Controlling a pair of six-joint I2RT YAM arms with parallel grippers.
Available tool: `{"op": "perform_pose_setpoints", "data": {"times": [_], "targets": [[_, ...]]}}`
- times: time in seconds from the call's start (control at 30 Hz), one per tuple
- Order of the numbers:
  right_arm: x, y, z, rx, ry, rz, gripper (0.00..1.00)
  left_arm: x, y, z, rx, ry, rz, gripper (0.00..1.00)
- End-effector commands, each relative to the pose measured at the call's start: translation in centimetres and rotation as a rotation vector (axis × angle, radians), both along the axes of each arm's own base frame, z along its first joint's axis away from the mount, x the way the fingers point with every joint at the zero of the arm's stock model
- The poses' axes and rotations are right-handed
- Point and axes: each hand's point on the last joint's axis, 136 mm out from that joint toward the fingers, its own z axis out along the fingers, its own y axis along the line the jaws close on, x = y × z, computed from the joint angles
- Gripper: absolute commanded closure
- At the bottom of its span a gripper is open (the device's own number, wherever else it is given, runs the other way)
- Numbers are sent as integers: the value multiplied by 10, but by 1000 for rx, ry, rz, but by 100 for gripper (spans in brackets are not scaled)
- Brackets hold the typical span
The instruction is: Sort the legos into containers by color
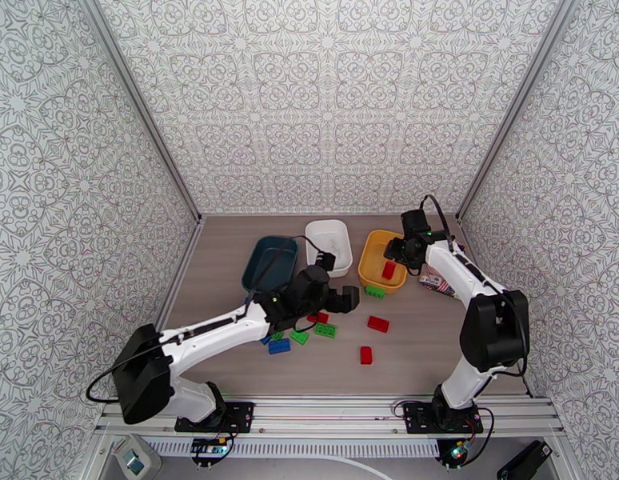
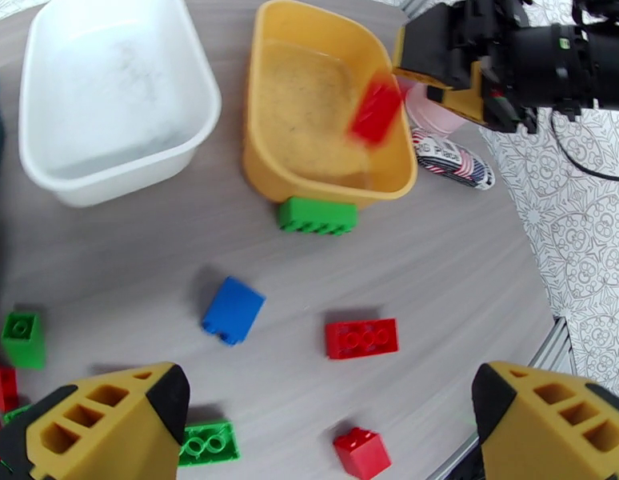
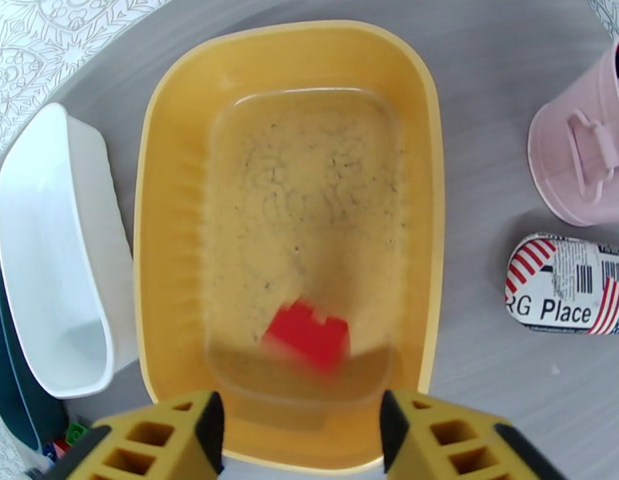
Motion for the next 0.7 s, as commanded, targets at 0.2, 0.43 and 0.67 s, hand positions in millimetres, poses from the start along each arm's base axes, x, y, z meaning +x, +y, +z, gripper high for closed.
{"op": "perform_pose_setpoints", "data": {"times": [0.2, 0.43, 0.67], "targets": [[-51, 20, 14, 28, 2, 113, 42, 0, 33, -18, 7, 47, 98, 1], [-117, 52, -6, 38, 71, 224, 40, -3, 49, -30, 15, 74, 152, 1], [-188, 78, -31, 54, 137, 294, 35, -6, 55, -44, 20, 104, 190, 1]]}}
